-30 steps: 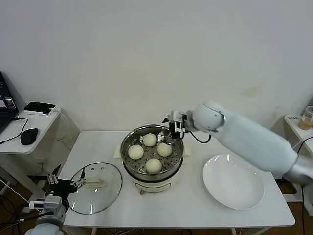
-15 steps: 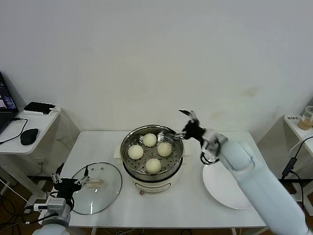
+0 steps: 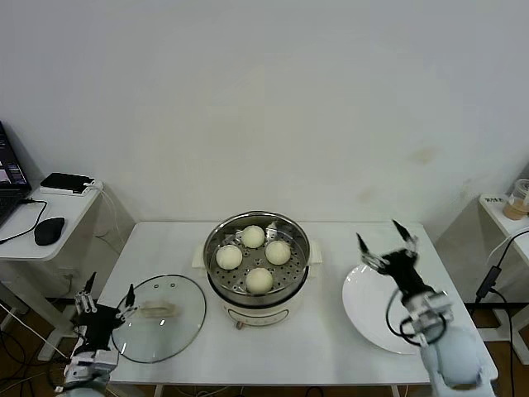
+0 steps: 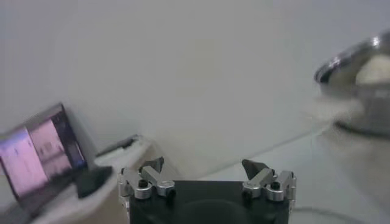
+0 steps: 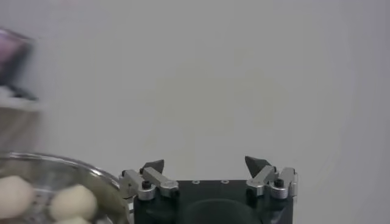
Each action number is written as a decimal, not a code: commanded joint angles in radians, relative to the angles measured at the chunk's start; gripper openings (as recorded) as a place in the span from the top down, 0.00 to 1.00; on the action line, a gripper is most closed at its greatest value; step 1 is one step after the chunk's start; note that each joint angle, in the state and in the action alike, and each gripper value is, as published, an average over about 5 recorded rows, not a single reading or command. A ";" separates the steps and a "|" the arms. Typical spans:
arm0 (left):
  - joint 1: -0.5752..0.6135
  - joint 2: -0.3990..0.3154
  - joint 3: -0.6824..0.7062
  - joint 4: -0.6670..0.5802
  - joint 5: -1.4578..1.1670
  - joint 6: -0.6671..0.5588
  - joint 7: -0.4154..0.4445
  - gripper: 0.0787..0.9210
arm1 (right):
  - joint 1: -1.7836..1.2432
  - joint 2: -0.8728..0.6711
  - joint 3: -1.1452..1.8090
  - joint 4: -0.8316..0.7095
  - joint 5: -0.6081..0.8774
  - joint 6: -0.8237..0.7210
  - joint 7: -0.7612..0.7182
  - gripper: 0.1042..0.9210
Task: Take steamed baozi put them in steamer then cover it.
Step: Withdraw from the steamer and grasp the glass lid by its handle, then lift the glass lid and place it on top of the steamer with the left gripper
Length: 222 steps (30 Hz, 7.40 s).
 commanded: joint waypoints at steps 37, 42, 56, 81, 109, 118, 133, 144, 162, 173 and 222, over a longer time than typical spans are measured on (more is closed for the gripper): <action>-0.096 0.076 0.130 0.270 0.817 -0.125 0.040 0.12 | -0.279 0.161 0.174 0.070 -0.088 0.040 0.072 0.12; -0.142 0.088 0.143 0.309 0.807 -0.123 0.039 0.12 | -0.289 0.168 0.177 0.074 -0.096 0.044 0.072 0.12; -0.255 0.104 0.175 0.388 0.781 -0.111 0.045 0.12 | -0.304 0.186 0.173 0.078 -0.120 0.051 0.073 0.12; -0.267 0.083 0.181 0.428 0.718 -0.115 0.020 0.47 | -0.291 0.181 0.144 0.075 -0.134 0.049 0.076 0.12; -0.209 0.211 -0.022 0.111 0.576 -0.013 0.072 0.91 | -0.286 0.151 0.103 0.095 -0.134 0.043 0.079 0.12; -0.270 0.278 0.038 0.045 0.540 0.038 0.142 0.91 | -0.304 0.150 0.106 0.108 -0.138 0.045 0.077 0.12; -0.481 0.248 0.446 -0.078 0.617 0.272 0.300 0.91 | -0.317 0.152 0.082 0.107 -0.177 0.044 0.076 0.12; -0.655 0.066 0.628 -0.017 0.806 0.431 0.442 0.91 | -0.283 0.140 0.041 0.068 -0.205 0.039 0.071 0.12; -0.674 -0.218 0.734 0.061 0.895 0.514 0.476 0.91 | -0.269 0.146 0.017 0.033 -0.261 0.024 0.064 0.12; -0.625 -0.246 0.741 0.073 0.921 0.505 0.473 0.91 | -0.272 0.152 0.001 0.027 -0.274 0.026 0.061 0.12; -0.630 -0.258 0.702 0.167 1.002 0.448 0.456 0.91 | -0.279 0.144 -0.015 0.031 -0.271 0.037 0.051 0.12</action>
